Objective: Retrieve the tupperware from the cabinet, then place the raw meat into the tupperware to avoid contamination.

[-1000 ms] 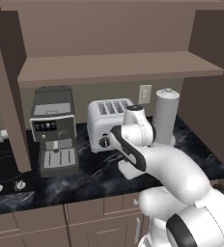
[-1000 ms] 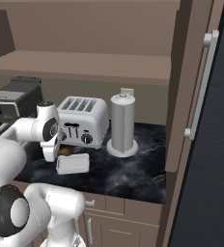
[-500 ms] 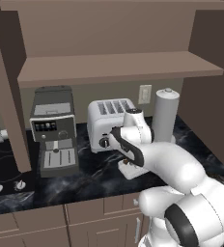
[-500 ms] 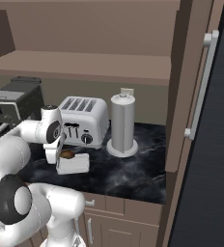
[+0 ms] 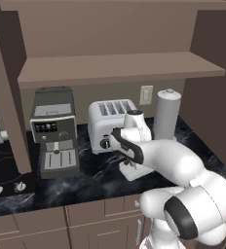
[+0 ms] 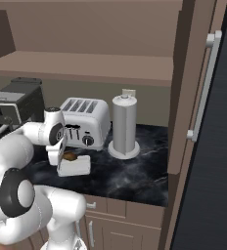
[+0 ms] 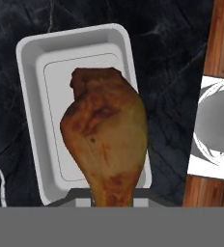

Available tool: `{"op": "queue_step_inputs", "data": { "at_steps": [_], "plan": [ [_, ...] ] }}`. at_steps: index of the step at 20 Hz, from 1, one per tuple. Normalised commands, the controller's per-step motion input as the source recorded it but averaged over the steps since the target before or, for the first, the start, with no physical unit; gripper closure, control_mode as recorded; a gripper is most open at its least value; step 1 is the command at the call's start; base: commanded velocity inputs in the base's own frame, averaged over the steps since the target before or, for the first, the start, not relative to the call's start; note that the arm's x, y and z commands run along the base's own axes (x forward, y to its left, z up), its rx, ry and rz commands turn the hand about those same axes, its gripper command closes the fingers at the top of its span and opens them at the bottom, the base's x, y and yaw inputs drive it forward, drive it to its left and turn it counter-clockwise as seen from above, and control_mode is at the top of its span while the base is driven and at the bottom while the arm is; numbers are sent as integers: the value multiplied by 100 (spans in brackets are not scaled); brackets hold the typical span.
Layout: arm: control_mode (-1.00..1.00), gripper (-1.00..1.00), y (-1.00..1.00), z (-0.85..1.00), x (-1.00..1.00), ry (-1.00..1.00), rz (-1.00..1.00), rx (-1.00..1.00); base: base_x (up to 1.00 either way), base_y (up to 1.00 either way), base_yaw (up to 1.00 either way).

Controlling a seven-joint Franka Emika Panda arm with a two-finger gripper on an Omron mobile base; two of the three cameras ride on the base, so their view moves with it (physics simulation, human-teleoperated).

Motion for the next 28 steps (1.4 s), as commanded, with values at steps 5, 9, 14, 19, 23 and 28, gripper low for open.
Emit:
{"op": "queue_step_inputs", "data": {
  "at_steps": [5,9,14,19,23,28],
  "plan": [
    [-100,100,0,-1,15,0,0,0,0,0,0],
    [-100,100,0,-10,10,0,0,2,0,0,0],
    [-100,100,0,-15,7,0,0,1,0,0,0],
    [-100,100,0,-16,7,0,0,0,0,0,0],
    [-100,100,0,-10,3,0,0,0,0,0,0],
    [-100,100,0,-8,0,0,0,0,0,0,0]
  ]
}}
